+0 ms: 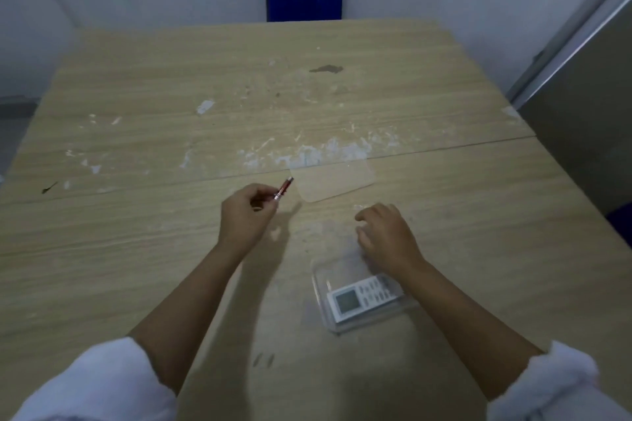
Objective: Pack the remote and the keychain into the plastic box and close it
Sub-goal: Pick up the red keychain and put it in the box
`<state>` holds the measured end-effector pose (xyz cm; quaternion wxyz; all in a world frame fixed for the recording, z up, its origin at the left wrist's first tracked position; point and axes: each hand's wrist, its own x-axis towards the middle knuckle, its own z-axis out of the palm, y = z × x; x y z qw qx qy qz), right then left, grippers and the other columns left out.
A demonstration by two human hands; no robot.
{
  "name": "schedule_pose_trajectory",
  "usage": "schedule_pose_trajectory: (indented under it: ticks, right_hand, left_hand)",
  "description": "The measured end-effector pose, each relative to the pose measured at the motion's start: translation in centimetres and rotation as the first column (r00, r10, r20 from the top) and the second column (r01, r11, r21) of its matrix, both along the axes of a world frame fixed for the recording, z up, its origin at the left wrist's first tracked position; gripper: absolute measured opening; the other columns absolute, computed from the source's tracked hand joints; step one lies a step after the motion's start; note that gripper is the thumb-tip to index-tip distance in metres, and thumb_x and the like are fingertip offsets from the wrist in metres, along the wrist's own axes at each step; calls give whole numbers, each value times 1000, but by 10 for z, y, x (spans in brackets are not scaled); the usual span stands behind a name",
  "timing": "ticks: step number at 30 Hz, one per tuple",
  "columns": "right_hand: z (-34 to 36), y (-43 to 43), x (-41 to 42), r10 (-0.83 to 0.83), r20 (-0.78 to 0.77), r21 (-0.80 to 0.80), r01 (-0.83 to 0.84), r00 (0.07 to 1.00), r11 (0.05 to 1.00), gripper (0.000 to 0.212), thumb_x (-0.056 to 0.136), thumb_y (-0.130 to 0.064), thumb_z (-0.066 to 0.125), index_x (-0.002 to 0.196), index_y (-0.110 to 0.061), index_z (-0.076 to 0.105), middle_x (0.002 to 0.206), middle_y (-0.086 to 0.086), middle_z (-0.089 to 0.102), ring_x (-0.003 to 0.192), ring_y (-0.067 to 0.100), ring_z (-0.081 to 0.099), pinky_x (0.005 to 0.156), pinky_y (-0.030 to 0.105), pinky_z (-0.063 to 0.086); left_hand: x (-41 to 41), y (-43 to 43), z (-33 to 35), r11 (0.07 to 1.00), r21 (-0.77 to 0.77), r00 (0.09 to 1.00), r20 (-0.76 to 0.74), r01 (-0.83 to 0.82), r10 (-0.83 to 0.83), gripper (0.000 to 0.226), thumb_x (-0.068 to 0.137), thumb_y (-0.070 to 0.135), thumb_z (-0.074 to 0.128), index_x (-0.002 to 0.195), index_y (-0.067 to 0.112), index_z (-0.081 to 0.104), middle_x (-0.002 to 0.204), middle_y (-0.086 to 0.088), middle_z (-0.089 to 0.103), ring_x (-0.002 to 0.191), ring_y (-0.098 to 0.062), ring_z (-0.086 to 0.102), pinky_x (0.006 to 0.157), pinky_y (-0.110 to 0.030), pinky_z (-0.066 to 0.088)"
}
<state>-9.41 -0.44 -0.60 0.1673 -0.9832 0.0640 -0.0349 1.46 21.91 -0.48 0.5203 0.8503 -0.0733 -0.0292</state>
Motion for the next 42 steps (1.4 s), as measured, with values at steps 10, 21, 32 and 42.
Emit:
schedule_pose_trajectory:
  ticks: [10, 21, 32, 42]
  right_hand:
    - [-8, -40, -75, -185, -195, 138, 214, 963, 967, 29, 93, -22, 43, 119, -17, 54, 109, 12, 66, 95, 28, 62, 78, 36, 51]
    - [-7, -48, -82, -145, -186, 234, 187, 972, 954, 23, 91, -20, 46, 110, -11, 56, 97, 16, 69, 85, 31, 63, 72, 38, 52]
    - [-13, -65, -66, -177, -161, 293, 218, 971, 931, 26, 87, -36, 52, 71, -18, 60, 70, 1, 65, 63, 19, 58, 54, 30, 41]
    - [-32, -104, 0, -107, -200, 103, 129, 974, 986, 47, 93, -26, 45, 136, -10, 41, 149, 17, 35, 137, 34, 28, 113, 43, 27]
  left_hand:
    - [-105, -66, 11, 907, 221, 931, -19, 359, -364, 20, 77, 6, 67, 95, 15, 73, 90, -5, 72, 78, -16, 65, 74, -27, 55]
    - [-118, -76, -6, 747, 542, 906, -71, 385, -416, 20, 86, 27, 62, 101, 18, 70, 99, -5, 68, 92, -20, 60, 77, -30, 48]
    - [-108, -81, -5, 884, 428, 965, 88, 186, -246, 12, 83, 20, 64, 93, 16, 69, 91, -1, 68, 79, -14, 61, 74, -33, 54]
    - [-8, -81, -21, 928, 336, 986, 17, -162, 166, 22, 76, 5, 64, 96, 3, 70, 92, -17, 72, 84, -28, 65, 76, -26, 43]
